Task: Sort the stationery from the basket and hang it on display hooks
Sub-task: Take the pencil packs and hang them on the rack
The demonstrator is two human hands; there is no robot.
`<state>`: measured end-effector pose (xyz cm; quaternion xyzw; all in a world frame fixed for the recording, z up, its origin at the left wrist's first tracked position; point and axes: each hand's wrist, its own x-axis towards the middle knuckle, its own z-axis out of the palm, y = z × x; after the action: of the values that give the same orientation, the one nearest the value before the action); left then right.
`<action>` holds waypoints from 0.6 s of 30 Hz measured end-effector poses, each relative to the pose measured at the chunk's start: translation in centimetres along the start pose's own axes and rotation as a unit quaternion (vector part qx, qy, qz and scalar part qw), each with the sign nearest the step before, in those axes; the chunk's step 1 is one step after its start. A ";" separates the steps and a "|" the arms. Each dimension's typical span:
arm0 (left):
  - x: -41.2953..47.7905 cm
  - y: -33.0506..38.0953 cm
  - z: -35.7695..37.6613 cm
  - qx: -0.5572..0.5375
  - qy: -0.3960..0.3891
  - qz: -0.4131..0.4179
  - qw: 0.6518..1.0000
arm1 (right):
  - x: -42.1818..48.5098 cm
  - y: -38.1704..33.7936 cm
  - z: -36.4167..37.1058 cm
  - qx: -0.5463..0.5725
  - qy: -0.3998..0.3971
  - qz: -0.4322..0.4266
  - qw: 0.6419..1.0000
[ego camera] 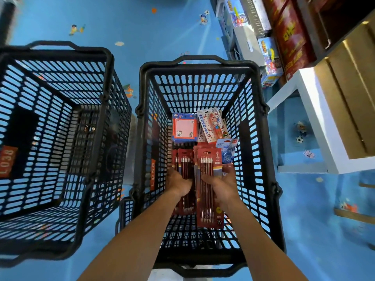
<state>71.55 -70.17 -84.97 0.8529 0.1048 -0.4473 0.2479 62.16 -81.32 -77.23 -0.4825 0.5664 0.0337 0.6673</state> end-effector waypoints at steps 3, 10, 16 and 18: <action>0.2 -0.3 0.2 0.046 0.023 0.000 0.999 | 0.3 0.1 -0.3 0.001 -0.024 0.005 1.000; -0.4 1.0 0.8 0.104 0.029 -0.023 0.994 | 0.5 0.1 -0.3 -0.006 -0.049 0.023 0.999; -0.6 0.6 1.1 0.073 0.042 -0.037 0.996 | 0.4 -0.1 -0.3 -0.012 -0.058 0.022 0.998; -0.7 0.9 1.5 0.079 0.052 -0.048 0.994 | 0.5 0.0 -0.3 -0.017 -0.057 0.025 0.998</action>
<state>70.45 -71.67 -84.76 0.8858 0.1225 -0.4209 0.1521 62.14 -81.75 -77.63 -0.4766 0.5385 0.0870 0.6894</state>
